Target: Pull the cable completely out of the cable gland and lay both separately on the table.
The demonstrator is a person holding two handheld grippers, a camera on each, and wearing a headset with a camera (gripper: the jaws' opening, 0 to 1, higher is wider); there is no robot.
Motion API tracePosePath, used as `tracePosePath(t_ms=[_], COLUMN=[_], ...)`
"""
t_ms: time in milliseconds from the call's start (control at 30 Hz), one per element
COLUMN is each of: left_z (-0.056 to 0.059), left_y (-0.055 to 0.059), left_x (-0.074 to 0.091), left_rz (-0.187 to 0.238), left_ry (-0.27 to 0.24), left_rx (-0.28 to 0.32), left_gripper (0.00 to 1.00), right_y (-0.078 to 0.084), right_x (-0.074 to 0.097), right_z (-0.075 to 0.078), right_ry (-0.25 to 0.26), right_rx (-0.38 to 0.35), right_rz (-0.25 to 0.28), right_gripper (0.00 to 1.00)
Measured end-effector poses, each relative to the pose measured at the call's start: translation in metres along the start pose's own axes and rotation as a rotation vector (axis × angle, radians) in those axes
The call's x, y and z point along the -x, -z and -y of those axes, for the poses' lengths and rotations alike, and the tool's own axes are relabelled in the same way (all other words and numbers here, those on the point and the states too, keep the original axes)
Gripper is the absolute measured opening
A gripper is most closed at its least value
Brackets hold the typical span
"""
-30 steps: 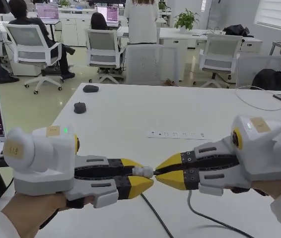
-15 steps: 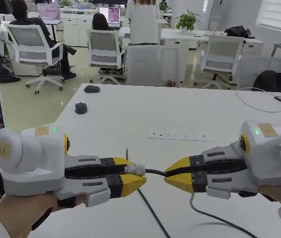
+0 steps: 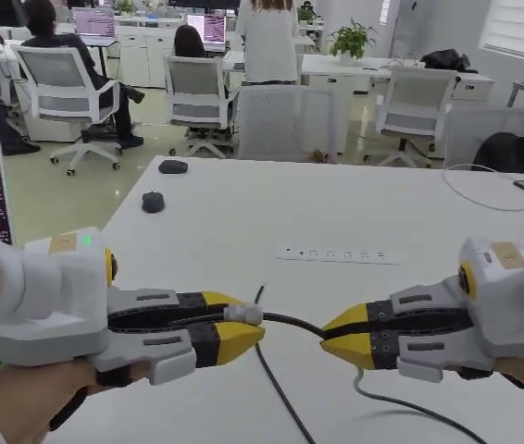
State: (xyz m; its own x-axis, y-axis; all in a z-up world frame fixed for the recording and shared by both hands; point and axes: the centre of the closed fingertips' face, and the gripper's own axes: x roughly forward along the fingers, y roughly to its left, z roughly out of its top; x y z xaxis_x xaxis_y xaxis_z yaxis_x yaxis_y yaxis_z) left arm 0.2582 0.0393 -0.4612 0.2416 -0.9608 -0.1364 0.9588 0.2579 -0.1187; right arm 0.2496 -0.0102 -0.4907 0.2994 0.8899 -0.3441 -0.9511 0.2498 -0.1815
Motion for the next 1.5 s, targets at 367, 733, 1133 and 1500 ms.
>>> tracePosePath(t_ms=[367, 733, 1133, 1500], left_z=[0.008, 0.012, 0.011, 0.006], left_y=[0.0, 0.004, 0.006, 0.007], left_x=[-0.006, -0.009, -0.007, -0.006], left_rz=[0.001, -0.004, -0.002, 0.004], left_ry=[0.029, 0.034, 0.026, 0.01], left_rx=[-0.002, -0.007, -0.011, -0.004], left_gripper=[0.16, 0.16, 0.16, 0.16], right_y=[0.005, -0.015, -0.017, -0.009], right_x=[-0.003, -0.021, -0.03, -0.03], right_z=[0.001, -0.006, -0.01, -0.007], right_ry=[0.007, -0.031, -0.061, -0.061], right_rx=[-0.016, 0.023, 0.042, 0.038], right_rz=[0.001, 0.04, 0.05, 0.032], right_gripper=[0.05, 0.14, 0.05, 0.03])
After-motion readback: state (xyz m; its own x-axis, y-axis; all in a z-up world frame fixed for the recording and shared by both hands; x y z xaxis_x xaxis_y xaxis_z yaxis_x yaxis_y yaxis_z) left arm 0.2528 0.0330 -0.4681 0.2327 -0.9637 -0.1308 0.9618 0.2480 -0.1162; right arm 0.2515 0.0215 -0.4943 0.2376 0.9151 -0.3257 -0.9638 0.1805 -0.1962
